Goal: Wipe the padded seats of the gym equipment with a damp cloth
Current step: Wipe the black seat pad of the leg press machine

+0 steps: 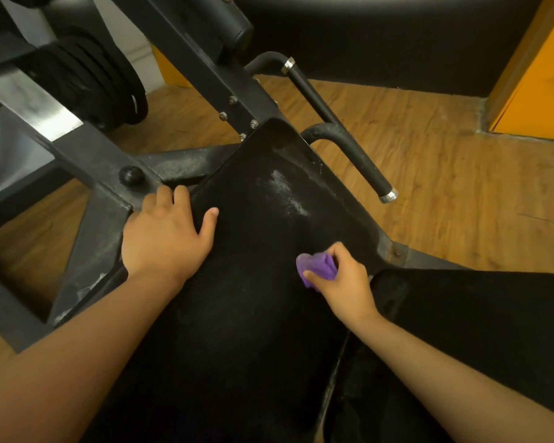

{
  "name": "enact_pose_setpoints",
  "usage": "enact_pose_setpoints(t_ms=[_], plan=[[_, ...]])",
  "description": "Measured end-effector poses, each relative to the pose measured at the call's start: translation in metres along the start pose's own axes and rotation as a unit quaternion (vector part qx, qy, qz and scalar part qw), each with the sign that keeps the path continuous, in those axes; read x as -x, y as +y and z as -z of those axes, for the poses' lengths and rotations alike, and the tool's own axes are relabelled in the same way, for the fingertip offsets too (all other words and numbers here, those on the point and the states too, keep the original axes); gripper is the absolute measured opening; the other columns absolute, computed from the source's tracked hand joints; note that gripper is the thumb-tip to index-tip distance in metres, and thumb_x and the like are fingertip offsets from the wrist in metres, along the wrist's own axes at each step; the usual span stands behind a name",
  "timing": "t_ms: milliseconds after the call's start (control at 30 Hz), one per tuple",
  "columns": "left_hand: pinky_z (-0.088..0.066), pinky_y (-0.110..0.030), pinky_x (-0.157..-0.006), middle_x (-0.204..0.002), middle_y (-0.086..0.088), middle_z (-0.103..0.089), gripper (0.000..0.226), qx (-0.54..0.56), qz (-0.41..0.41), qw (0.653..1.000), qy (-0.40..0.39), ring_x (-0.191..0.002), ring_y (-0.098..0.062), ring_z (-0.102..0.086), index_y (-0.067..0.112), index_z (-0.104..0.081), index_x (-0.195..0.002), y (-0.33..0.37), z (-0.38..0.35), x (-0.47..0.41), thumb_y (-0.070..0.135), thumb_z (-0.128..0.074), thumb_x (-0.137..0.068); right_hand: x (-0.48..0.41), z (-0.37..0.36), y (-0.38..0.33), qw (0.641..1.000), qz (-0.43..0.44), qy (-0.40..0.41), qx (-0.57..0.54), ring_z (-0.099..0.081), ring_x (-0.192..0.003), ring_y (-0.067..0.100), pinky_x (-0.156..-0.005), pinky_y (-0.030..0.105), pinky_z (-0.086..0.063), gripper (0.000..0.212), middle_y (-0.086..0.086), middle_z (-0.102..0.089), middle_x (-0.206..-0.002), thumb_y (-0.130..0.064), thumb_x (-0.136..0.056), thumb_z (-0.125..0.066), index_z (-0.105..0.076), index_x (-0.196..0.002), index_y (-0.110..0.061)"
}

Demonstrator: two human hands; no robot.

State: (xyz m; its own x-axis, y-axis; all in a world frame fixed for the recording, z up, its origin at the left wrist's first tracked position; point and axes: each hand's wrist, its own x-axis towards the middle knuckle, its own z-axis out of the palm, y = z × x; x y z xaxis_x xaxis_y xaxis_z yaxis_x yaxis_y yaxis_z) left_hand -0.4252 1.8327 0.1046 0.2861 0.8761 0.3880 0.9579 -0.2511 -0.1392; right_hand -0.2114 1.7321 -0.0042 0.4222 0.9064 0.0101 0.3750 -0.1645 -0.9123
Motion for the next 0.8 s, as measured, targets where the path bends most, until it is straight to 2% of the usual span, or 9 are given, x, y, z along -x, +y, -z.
enact_pose_setpoints(t_ms=[100,200,333,433,600,733,800], plan=[[-0.039,-0.039,-0.064,-0.103,-0.017,-0.056,0.051,0.005,-0.002,1.0,-0.001,-0.093,-0.036,-0.055,0.005,-0.052,-0.107,0.001,0.001,0.0,0.053,-0.039,-0.095,-0.002,-0.002,-0.003,1.0,-0.004,0.028,0.001,-0.06,-0.068,0.005,-0.06,0.012,-0.047,0.022,-0.002,-0.059,-0.074,-0.003,-0.078,-0.072,-0.051,-0.079,-0.01],[-0.037,-0.038,-0.061,-0.102,-0.017,-0.056,0.052,0.0,-0.002,1.0,0.004,-0.092,-0.036,-0.056,0.004,-0.052,-0.107,0.002,0.0,0.0,0.052,-0.039,-0.095,-0.018,-0.003,-0.009,0.999,0.02,0.046,0.008,-0.057,-0.066,0.004,-0.058,0.01,-0.044,0.022,-0.004,-0.057,-0.071,0.002,-0.078,-0.068,-0.05,-0.077,-0.011],[-0.036,-0.038,-0.061,-0.103,-0.017,-0.056,0.053,-0.011,-0.002,1.0,0.0,-0.093,-0.035,-0.056,0.004,-0.051,-0.107,0.002,-0.001,0.0,0.054,-0.036,-0.095,-0.043,-0.005,-0.013,0.995,0.042,0.087,0.017,-0.059,-0.072,0.005,-0.06,0.012,-0.043,0.019,-0.002,-0.058,-0.076,-0.002,-0.08,-0.068,-0.051,-0.081,-0.011],[-0.036,-0.038,-0.062,-0.104,-0.016,-0.056,0.054,-0.007,0.0,1.0,0.008,-0.094,-0.035,-0.055,0.004,-0.051,-0.107,0.001,-0.002,0.0,0.055,-0.036,-0.094,-0.066,-0.005,-0.02,0.993,0.015,0.113,-0.019,-0.06,-0.078,0.01,-0.063,0.016,-0.043,0.021,0.0,-0.058,-0.082,-0.007,-0.08,-0.071,-0.052,-0.087,-0.013],[-0.033,-0.037,-0.061,-0.104,-0.017,-0.056,0.055,-0.01,0.001,1.0,0.013,-0.094,-0.036,-0.056,0.004,-0.051,-0.108,0.002,-0.002,0.0,0.055,-0.036,-0.094,-0.045,-0.005,-0.008,0.993,-0.019,0.099,-0.065,-0.064,-0.081,0.014,-0.071,0.028,-0.055,0.027,-0.001,-0.061,-0.087,-0.017,-0.078,-0.077,-0.053,-0.093,-0.016],[-0.032,-0.036,-0.06,-0.103,-0.017,-0.056,0.055,-0.008,-0.001,1.0,0.014,-0.092,-0.036,-0.056,0.004,-0.052,-0.107,0.002,-0.002,0.0,0.055,-0.037,-0.094,-0.042,0.001,-0.006,0.996,0.002,0.076,-0.037,-0.061,-0.078,0.008,-0.065,0.02,-0.05,0.026,-0.004,-0.059,-0.085,-0.016,-0.078,-0.077,-0.053,-0.088,-0.017],[-0.032,-0.036,-0.06,-0.102,-0.017,-0.056,0.054,-0.009,0.0,1.0,0.012,-0.091,-0.036,-0.056,0.004,-0.052,-0.106,0.002,-0.001,0.0,0.054,-0.037,-0.094,-0.061,0.0,-0.012,0.995,0.018,0.091,-0.034,-0.062,-0.079,0.009,-0.068,0.023,-0.052,0.024,-0.001,-0.06,-0.085,-0.012,-0.079,-0.075,-0.053,-0.087,-0.016]])
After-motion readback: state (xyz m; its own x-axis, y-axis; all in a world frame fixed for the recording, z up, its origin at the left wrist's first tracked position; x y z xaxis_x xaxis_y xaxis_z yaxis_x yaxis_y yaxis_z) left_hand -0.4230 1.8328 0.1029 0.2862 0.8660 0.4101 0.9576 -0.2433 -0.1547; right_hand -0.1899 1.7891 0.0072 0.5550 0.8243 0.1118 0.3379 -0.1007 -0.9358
